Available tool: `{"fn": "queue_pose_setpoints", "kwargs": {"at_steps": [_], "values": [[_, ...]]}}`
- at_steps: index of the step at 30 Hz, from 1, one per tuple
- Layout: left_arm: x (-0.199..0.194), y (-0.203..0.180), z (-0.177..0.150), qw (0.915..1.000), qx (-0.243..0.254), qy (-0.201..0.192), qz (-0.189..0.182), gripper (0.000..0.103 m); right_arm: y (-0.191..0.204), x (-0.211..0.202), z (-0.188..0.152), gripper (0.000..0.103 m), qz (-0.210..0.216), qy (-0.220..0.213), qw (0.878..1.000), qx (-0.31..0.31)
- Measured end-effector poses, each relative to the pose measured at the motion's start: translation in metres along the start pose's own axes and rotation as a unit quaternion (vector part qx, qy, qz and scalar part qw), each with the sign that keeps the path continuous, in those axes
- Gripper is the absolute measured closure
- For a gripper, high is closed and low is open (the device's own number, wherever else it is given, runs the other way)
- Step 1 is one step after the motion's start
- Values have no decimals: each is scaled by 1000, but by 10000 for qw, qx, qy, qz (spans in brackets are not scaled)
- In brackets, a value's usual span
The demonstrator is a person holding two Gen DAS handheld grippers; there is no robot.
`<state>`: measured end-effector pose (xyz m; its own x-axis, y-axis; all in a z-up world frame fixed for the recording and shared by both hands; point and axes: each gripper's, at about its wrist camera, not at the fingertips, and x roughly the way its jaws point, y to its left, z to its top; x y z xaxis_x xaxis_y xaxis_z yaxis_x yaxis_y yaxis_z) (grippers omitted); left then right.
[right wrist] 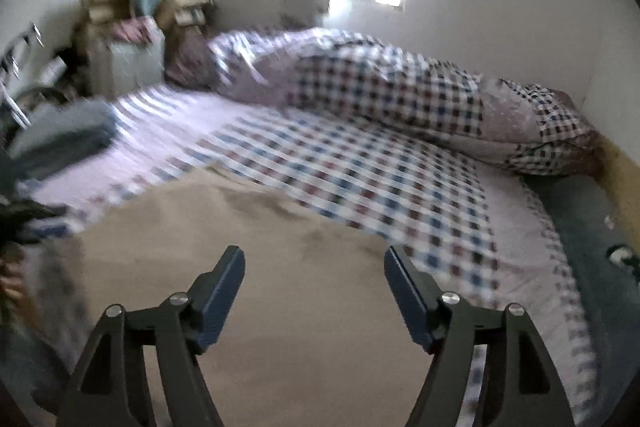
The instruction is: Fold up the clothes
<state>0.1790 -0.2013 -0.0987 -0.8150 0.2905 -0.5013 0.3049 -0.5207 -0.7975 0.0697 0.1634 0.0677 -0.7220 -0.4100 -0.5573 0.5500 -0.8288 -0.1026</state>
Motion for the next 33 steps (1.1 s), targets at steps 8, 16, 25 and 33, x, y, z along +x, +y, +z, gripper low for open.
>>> {"fn": "queue_pose_setpoints", "kwargs": {"at_steps": [8,16,25,33], "values": [[-2,27,-25,9917,-1007,-112,-794,29,95,-35,-46,24,529,-549,9970,-110],[4,14,-31,9948,-757,-249,-639,29,171,-22,-73,24,885,-586,9910,-814],[0,19,-23,9966,-759,21,-308,91,251,4,-89,24,1070,-759,9601,-2471],[-14,13,-23,9941,-732,145,-788,96,300,43,-116,26,726,-958,9189,-3757]]}}
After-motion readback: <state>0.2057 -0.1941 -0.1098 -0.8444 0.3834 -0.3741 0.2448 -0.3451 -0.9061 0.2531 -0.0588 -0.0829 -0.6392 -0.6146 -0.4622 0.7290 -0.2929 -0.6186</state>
